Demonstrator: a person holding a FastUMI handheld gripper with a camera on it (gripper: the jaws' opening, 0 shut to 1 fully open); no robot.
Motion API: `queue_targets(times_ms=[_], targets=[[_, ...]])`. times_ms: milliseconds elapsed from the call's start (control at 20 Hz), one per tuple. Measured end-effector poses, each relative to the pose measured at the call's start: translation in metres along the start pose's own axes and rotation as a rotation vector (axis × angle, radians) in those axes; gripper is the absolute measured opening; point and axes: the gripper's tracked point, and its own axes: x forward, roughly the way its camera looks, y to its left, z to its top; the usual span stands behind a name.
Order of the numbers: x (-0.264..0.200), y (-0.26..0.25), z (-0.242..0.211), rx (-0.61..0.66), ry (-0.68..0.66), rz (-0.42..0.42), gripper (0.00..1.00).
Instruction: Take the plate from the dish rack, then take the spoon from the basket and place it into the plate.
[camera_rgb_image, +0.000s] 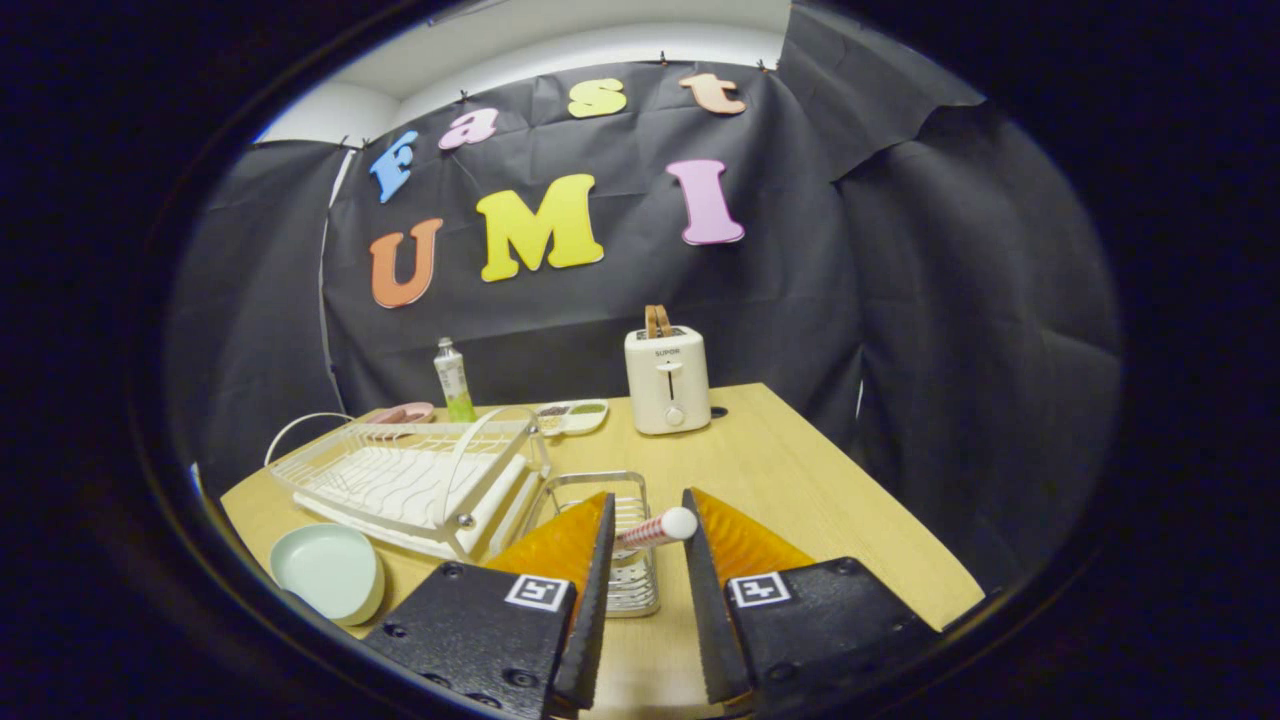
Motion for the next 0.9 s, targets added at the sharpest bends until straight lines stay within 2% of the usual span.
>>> queue_targets(times_ms=[250, 300, 400, 650, 900], targets=[[-0.004, 0.027, 0.006, 0.04, 0.046, 0.12, 0.24], [-0.004, 0.03, 0.007, 0.052, 0.061, 0.123, 0.18], [-0.007, 0.031, 0.016, 0.046, 0.057, 0.106, 0.14], [-0.048, 0.042, 0.061, 0.002, -0.03, 0.054, 0.12], [-0.111, 0.096, 0.095, -0.065, -0.079, 0.122, 0.12]])
